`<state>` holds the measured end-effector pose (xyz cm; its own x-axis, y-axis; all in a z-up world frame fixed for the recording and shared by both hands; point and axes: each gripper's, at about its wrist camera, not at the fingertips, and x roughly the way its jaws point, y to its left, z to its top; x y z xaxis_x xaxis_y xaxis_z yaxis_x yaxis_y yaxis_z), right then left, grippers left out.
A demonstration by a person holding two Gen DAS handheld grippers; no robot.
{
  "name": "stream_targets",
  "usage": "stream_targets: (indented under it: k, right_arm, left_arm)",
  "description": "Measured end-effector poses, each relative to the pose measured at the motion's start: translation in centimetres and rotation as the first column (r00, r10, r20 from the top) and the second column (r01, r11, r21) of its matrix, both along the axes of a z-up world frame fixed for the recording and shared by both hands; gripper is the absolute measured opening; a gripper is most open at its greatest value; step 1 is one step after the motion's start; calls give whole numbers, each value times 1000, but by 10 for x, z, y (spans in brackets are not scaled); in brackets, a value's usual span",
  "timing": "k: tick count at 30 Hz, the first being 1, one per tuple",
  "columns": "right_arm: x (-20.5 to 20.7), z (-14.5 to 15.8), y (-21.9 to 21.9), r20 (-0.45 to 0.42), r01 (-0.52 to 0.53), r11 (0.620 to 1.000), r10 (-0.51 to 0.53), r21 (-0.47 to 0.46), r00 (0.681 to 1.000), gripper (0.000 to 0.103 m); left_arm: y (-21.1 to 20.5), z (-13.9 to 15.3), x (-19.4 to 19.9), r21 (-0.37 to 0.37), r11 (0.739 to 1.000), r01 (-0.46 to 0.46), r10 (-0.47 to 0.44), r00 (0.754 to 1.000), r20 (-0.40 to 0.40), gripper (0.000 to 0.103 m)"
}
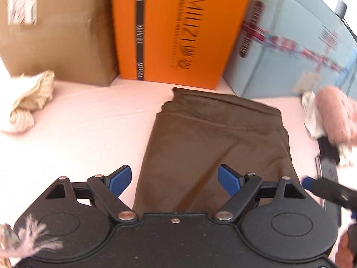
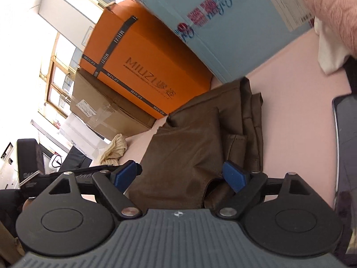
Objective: Fold clothes
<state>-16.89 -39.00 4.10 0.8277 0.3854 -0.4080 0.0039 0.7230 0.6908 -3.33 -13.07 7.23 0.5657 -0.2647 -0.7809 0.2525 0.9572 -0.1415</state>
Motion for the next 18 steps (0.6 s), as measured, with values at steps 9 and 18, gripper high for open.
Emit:
stream_targets:
  k: [9,18]
  right_arm:
    - [4,1,-17,-168,151,988,-153,-23,974,103]
    - [36,-19,-8,-298,153,987,-157,-37,941,103]
  left_arm:
    - [4,-16,23,-53,999,11,-15,998,-68,85]
    - [6,-35,31,-83,993,86,-95,989,-111,87]
